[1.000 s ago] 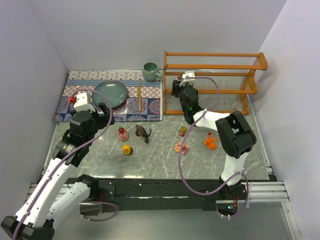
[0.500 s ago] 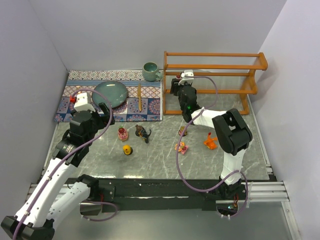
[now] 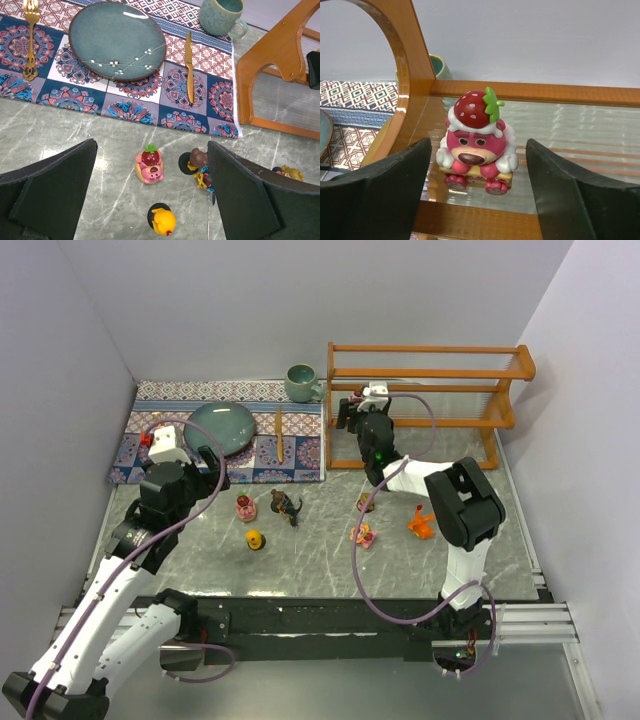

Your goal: Place and organize the plastic toys onto the shelf

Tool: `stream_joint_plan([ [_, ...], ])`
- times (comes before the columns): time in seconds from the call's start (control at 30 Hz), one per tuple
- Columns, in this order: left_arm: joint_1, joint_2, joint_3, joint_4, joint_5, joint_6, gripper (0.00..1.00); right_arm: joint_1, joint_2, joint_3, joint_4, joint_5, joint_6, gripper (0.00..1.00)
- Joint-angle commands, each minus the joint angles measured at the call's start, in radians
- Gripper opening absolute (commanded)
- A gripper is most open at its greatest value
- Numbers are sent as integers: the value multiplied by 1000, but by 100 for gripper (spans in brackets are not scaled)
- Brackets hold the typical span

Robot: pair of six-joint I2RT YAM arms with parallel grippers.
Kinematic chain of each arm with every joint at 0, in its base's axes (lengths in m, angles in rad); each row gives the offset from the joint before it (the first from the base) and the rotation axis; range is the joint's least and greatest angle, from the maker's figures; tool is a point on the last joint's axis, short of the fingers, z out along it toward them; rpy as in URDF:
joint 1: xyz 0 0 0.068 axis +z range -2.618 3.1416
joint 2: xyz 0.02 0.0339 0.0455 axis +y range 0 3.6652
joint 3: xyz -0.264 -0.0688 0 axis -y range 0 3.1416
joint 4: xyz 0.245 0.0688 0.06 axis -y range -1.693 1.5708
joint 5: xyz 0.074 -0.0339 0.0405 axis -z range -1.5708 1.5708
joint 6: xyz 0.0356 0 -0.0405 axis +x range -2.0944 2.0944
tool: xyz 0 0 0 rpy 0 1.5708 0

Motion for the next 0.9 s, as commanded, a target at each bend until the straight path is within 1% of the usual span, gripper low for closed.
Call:
stream_joint_plan([
  [0.0,4,-12,-4,46,23,-1,97,1,-73,-32,49,19,2,88],
  [0.17,4,-17,-8,50,31,1,97,-1,-133,-73,38,15,10,97],
  [0.23,4,-18,-10,53,38,2,97,1,-177,-107,32,12,20,99],
  [0.47,14,-18,-17,69,93,8,97,24,-349,-227,-68,-39,69,100],
  [0.63,23,-8,-24,78,146,10,97,56,-519,-316,-249,-74,132,100],
  [0.77,26,6,-24,76,184,10,97,71,-657,-417,-381,-117,207,100],
  [0.8,27,11,-24,76,202,10,97,73,-709,-429,-448,-123,241,100],
  [0.87,27,19,-22,73,221,8,97,73,-755,-452,-520,-162,259,100],
])
